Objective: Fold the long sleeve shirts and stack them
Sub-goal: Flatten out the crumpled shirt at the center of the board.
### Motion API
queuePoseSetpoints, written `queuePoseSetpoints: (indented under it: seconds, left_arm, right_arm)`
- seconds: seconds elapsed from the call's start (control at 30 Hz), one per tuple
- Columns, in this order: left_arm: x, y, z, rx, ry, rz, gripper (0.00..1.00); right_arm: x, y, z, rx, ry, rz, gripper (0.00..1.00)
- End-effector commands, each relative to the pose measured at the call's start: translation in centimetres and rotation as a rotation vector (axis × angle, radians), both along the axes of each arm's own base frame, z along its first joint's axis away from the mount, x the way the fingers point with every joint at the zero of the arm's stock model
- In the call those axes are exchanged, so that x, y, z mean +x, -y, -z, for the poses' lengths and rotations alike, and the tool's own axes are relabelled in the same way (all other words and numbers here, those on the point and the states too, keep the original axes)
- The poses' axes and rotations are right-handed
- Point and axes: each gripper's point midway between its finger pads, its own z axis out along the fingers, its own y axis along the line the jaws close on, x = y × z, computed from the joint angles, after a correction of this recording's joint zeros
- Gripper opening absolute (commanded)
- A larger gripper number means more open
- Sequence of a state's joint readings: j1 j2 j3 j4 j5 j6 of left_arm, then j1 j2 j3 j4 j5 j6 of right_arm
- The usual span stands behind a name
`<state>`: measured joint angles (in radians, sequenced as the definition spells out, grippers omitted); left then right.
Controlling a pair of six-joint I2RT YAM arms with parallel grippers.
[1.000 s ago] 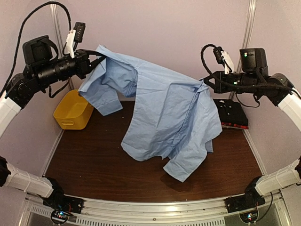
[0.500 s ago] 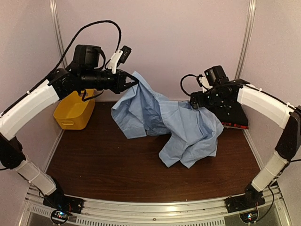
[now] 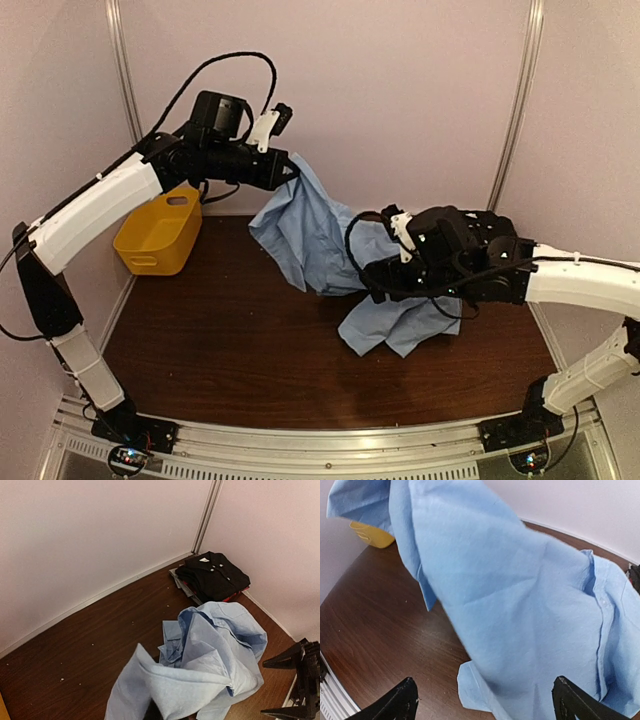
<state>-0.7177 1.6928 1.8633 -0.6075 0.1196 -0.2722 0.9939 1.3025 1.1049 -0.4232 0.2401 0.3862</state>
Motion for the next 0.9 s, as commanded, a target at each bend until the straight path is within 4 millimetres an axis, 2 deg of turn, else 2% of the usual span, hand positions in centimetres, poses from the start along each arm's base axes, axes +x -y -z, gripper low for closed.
queuePoseSetpoints:
  seconds: [0.0,0.1,0.17,0.3,0.4,0.47,0.57,0.6,0.7,0.77,0.8,0.87]
  left_arm:
    - [1.0,-0.1,-2.1,-0.046,0.032,-0.025,0.0]
    - [0.8,-0.3,-2.3,-0.05,0.034,-0.021,0.0]
    - [0.6,-0.8,-2.2,-0.045,0.033,-0.025,0.0]
    - [0.4,-2.8,-2.2,-0.032,0.042,-0.06,0.0]
    - [0.3,-4.8,-2.2,-0.025,0.048,-0.095,0.0]
    - [0.5,-6.7,-2.8,-0.03,0.061,-0.129,0.0]
    - [0.3,-9.2,-4.4,-0.051,0.093,-0.169,0.0]
    - [0.1,-9.9,-5.3,-0.061,0.111,-0.181,0.0]
    - [-0.7,-11.6,-7.9,-0.081,0.173,-0.204,0.0]
    - [-1.7,-12.3,-9.8,-0.097,0.219,-0.208,0.0]
    - [-2.2,-12.6,-10.8,-0.106,0.242,-0.207,0.0]
    - [-3.5,-13.3,-12.8,-0.125,0.295,-0.196,0.0]
  right_arm:
    - [-0.4,0.0,4.2,-0.089,-0.023,0.112,0.94]
    - [0.2,1.4,7.1,-0.236,-0.037,0.195,0.92]
    - [0.7,2.5,8.1,-0.33,-0.03,0.241,0.85]
    - [2.4,4.5,8.2,-0.444,-0.022,0.303,0.61]
    - [3.6,6.4,7.5,-0.479,-0.021,0.337,0.44]
    - [4.2,7.2,5.7,-0.465,-0.003,0.344,0.28]
    - [4.6,7.2,2.7,-0.417,0.031,0.313,0.04]
    - [4.7,7.1,1.3,-0.39,0.05,0.303,0.0]
    - [4.8,6.8,-3.2,-0.292,0.1,0.256,0.0]
    - [4.6,5.9,-5.6,-0.215,0.121,0.17,0.0]
    - [4.2,5.0,-6.6,-0.165,0.118,0.098,0.0]
    - [4.0,4.9,-7.9,-0.127,0.118,0.046,0.0]
